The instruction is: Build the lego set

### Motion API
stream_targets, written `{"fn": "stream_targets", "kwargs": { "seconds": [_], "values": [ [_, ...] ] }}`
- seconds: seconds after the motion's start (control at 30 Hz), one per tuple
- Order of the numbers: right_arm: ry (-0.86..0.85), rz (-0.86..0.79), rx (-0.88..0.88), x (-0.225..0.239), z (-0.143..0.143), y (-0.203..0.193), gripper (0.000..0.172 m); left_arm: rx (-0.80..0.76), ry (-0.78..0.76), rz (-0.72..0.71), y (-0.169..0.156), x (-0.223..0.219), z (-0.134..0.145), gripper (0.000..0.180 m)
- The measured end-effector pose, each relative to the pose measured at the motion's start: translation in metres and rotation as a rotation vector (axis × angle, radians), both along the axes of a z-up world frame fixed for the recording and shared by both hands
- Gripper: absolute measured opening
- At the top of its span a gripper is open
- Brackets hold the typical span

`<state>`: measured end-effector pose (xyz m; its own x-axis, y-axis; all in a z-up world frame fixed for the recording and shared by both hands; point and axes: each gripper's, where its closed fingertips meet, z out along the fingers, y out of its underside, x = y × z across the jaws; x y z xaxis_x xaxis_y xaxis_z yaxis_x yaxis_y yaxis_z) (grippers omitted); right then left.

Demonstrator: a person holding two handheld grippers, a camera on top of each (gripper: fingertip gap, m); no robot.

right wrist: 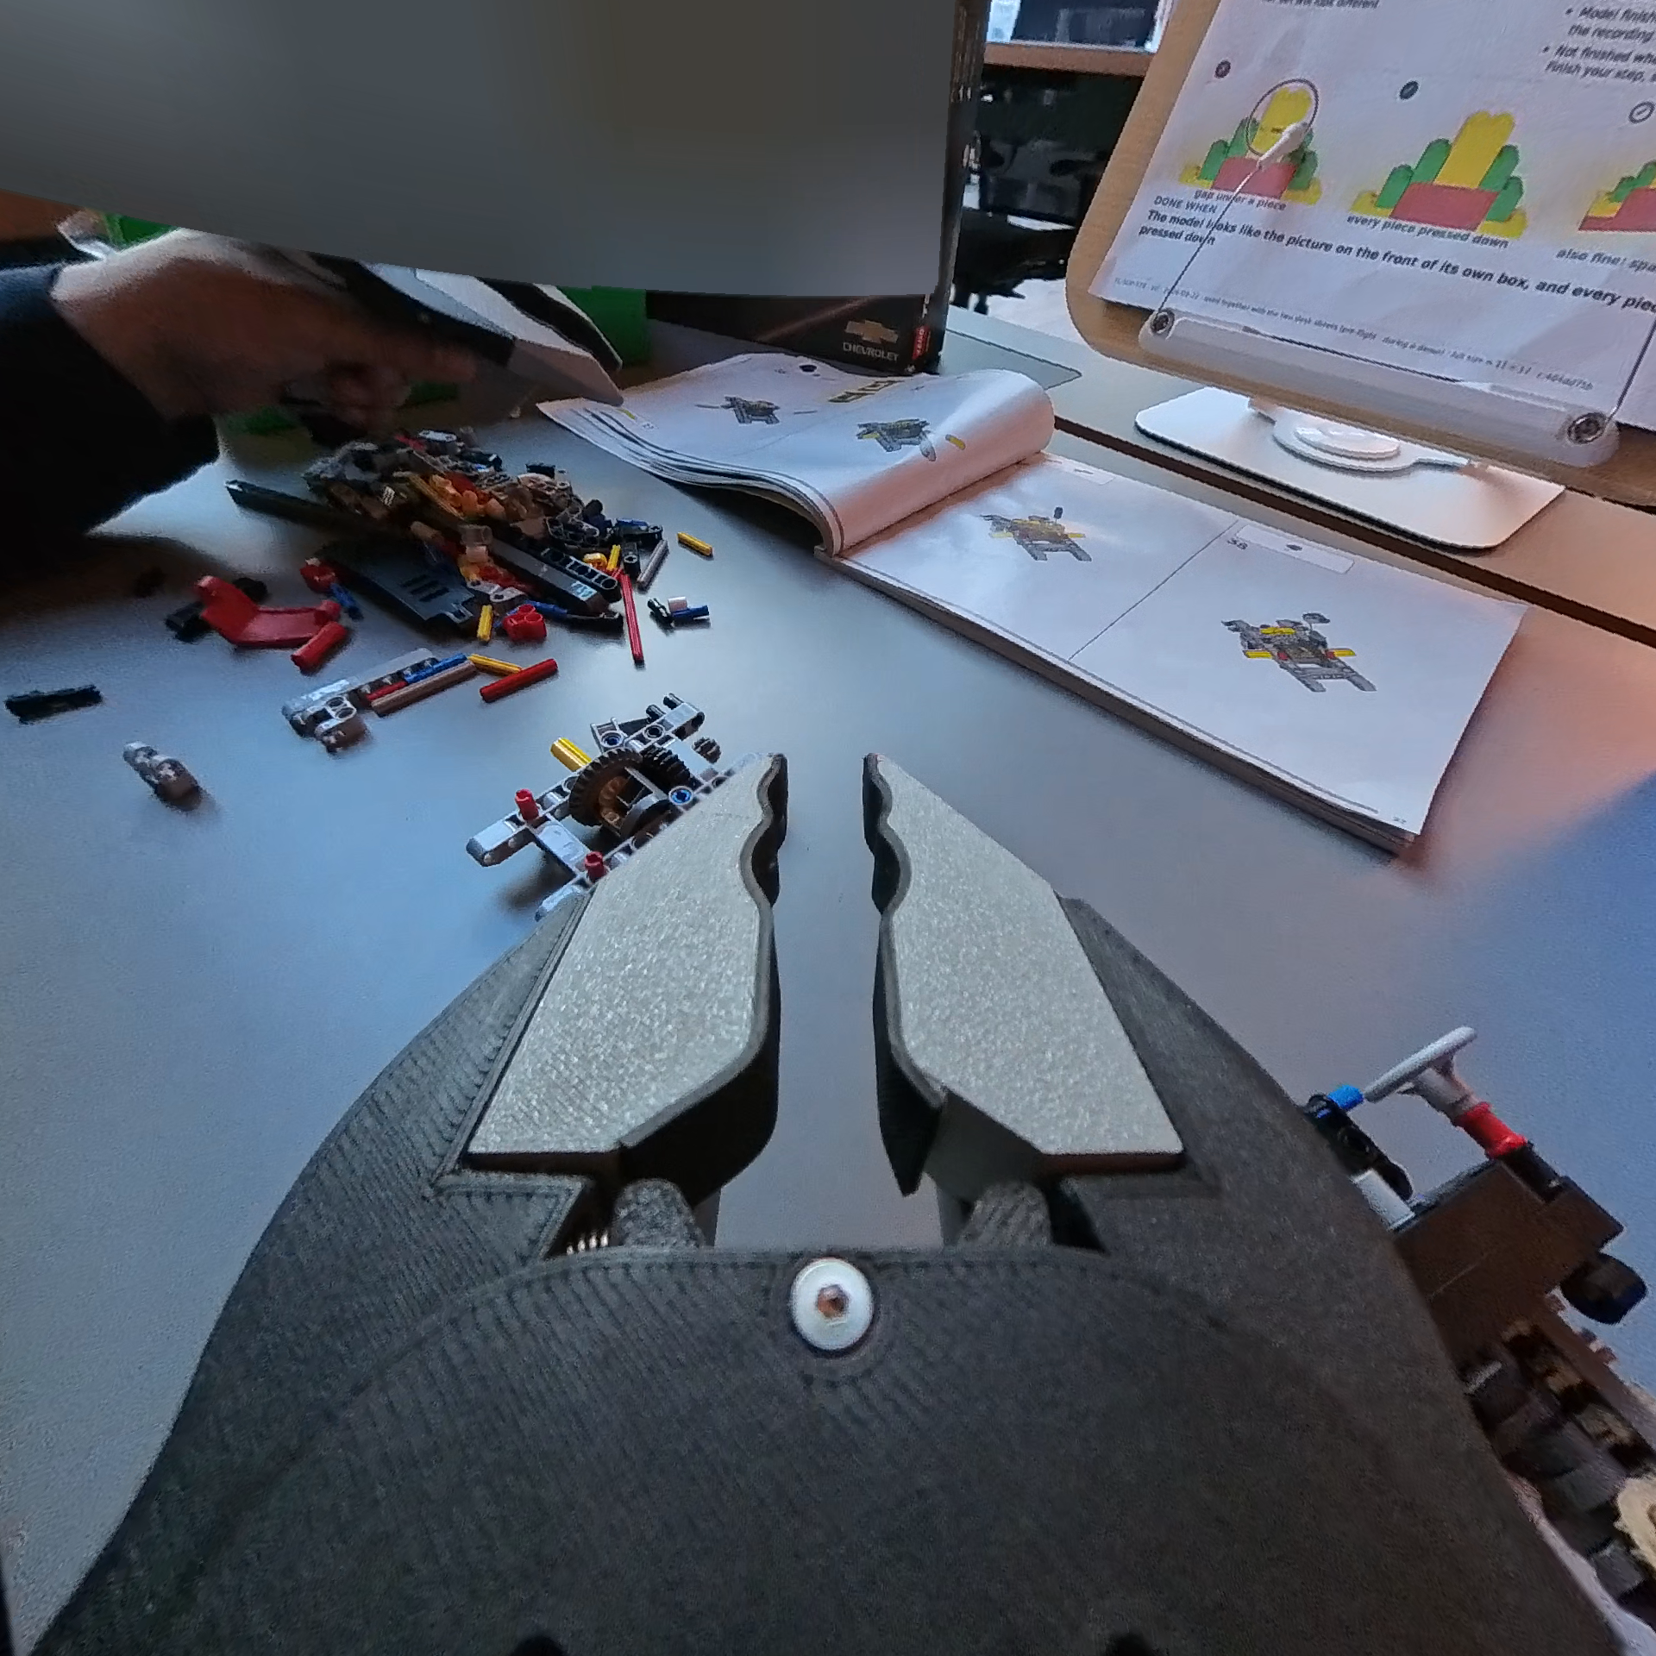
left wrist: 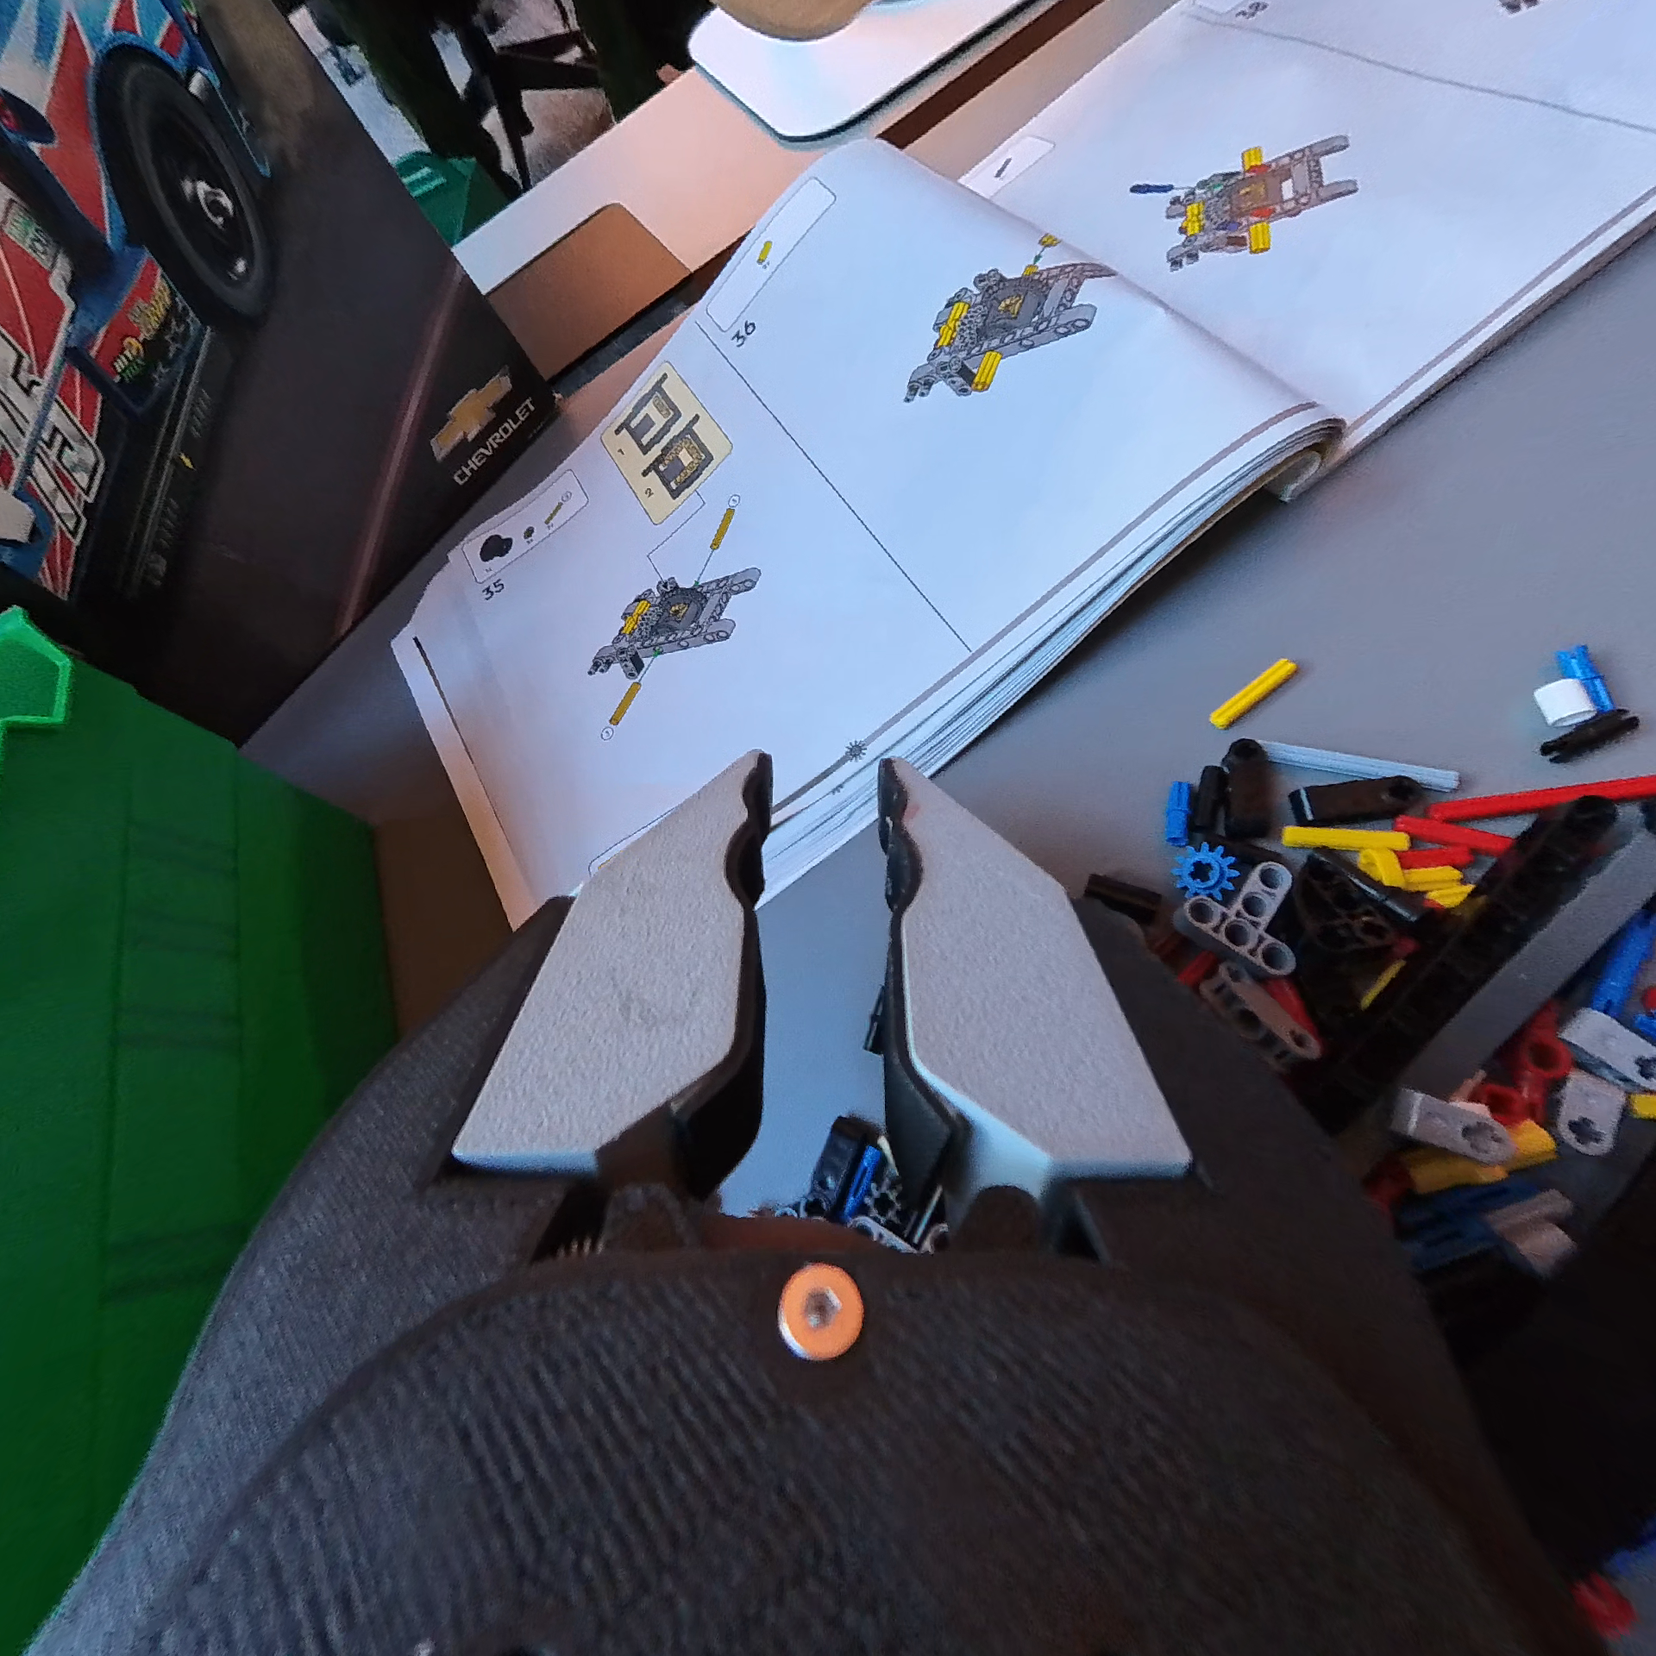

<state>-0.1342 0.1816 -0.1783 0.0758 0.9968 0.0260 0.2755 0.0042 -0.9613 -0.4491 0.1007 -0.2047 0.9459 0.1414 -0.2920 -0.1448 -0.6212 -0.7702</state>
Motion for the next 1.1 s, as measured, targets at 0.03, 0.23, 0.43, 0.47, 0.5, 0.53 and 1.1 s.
{"fn": "stream_targets", "kwargs": {
  "seconds": [0.03, 0.23, 0.43, 0.47, 0.5, 0.53, 1.1],
  "values": [
    [0.003, 0.003, -0.002, -0.001, 0.000, 0.001, 0.014, -0.001, 0.001, 0.000, 0.000, 0.000, -0.001, 0.021],
    [0.019, 0.019, -0.009, -0.004, 0.003, 0.002, 0.014, -0.009, -0.012, -0.015, 0.002, 0.002, -0.006, 0.022],
    [0.084, -0.010, 0.027, 0.000, 0.012, 0.006, 0.012, 0.001, -0.001, -0.019, 0.003, 0.004, -0.002, 0.023],
    [0.087, -0.013, 0.027, 0.001, 0.013, 0.006, 0.012, 0.006, 0.007, -0.021, 0.002, 0.004, 0.000, 0.023],
    [0.090, -0.016, 0.028, 0.001, 0.013, 0.006, 0.012, 0.009, 0.021, -0.019, 0.002, 0.003, 0.003, 0.023],
    [0.094, -0.019, 0.030, 0.001, 0.014, 0.007, 0.012, 0.011, 0.039, -0.015, 0.001, 0.002, 0.005, 0.023],
    [0.114, -0.035, 0.051, 0.003, 0.018, 0.009, 0.013, 0.050, 0.100, -0.003, -0.002, -0.002, 0.021, 0.021]
  ]
}}
